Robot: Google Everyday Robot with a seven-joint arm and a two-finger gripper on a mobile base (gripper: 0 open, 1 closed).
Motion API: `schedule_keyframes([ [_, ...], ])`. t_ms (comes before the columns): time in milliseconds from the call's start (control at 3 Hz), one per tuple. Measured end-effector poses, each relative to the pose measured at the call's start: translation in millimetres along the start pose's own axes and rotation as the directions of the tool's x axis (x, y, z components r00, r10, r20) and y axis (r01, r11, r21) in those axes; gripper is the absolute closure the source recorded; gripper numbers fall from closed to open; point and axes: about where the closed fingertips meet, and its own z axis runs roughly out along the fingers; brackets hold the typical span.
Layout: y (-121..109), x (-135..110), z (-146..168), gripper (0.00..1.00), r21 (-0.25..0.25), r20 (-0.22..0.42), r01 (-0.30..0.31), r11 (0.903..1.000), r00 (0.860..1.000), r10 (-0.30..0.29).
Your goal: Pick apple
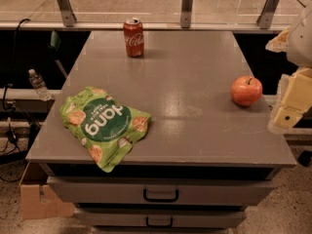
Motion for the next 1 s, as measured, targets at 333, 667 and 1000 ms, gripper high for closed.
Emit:
schedule_keyframes([
  [333,0.0,0.0,0.0,0.00,0.000,0.000,0.000,1.0000,1.000,0.000],
  [667,-17.1,9.5,15.6,0.00,0.008,0.045,-0.049,0.9988,0.998,0.049],
  [1000,-40.8,21.2,51.5,0.00,-0.002,0.132,-0.134,0.9910,0.982,0.133],
])
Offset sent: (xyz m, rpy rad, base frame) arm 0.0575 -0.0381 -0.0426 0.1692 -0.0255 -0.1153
